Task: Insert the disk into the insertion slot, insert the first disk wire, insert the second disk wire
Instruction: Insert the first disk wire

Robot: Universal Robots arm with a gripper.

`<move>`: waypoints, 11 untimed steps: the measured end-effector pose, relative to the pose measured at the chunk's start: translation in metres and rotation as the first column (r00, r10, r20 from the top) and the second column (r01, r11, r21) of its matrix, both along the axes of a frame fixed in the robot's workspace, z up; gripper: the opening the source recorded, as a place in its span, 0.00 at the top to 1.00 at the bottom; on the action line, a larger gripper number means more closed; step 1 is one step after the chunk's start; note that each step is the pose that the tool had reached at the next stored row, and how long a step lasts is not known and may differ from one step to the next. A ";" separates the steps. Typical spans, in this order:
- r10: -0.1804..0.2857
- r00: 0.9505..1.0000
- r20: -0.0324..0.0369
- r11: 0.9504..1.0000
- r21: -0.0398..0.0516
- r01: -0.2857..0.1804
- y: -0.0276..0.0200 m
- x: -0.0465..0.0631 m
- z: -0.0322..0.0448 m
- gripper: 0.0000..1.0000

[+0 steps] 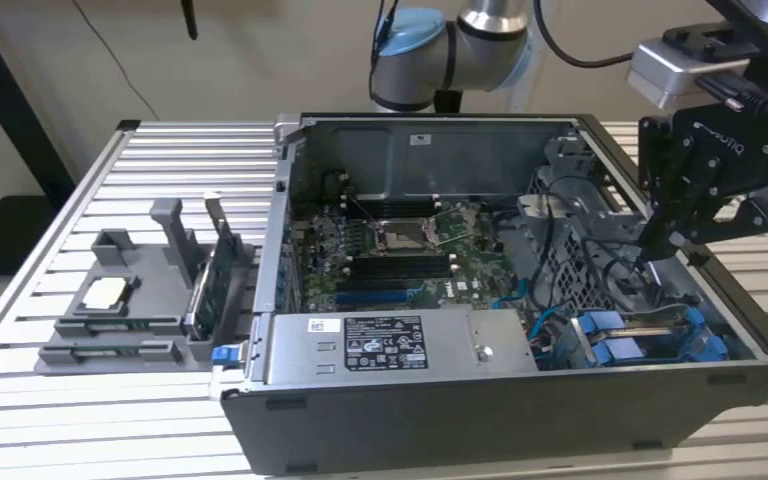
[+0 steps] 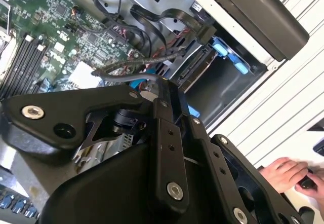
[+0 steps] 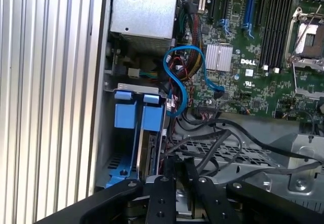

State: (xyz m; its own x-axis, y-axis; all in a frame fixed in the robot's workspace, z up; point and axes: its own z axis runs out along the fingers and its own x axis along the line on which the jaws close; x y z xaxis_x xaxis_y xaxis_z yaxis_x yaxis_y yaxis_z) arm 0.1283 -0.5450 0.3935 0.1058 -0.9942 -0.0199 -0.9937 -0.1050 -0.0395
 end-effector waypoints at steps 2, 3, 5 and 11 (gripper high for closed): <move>-0.001 1.000 0.000 1.000 0.000 0.001 -0.0018 0.000 -0.0005 0.81; -0.001 1.000 0.000 1.000 0.000 0.001 -0.0027 0.000 -0.0009 0.81; -0.002 1.000 0.000 1.000 0.000 0.002 -0.0044 0.000 -0.0016 0.81; -0.004 1.000 0.000 1.000 0.000 0.004 -0.0084 0.000 -0.0044 0.81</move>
